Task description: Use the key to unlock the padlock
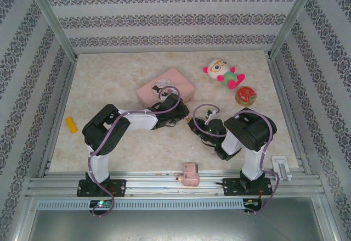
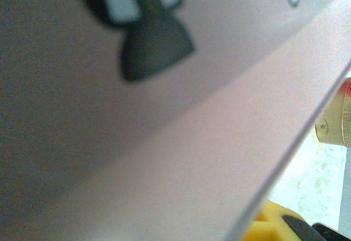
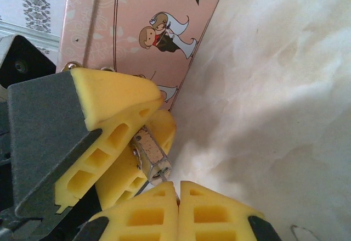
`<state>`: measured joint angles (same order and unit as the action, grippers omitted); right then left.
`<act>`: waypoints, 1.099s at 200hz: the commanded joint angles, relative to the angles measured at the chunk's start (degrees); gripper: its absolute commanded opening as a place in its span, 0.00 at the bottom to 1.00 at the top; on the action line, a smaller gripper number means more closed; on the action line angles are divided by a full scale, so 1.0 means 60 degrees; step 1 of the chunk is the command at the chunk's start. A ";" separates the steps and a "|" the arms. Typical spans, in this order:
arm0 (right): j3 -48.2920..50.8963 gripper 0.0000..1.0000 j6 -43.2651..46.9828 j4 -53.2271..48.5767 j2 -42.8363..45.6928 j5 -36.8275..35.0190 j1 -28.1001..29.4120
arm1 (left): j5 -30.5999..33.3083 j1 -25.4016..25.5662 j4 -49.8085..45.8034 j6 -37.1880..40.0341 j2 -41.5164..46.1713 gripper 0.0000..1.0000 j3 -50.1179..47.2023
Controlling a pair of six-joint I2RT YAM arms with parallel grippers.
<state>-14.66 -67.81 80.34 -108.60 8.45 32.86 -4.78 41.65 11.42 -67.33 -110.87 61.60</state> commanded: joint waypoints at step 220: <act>0.0403 0.00 -0.0109 -0.0162 -0.0503 -0.0368 0.0074 | -0.0640 -0.0218 -0.0131 -0.0353 0.0280 0.00 -0.0403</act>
<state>-13.43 -67.83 82.76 -109.62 8.21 33.26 -5.41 41.50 12.93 -67.35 -110.32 60.49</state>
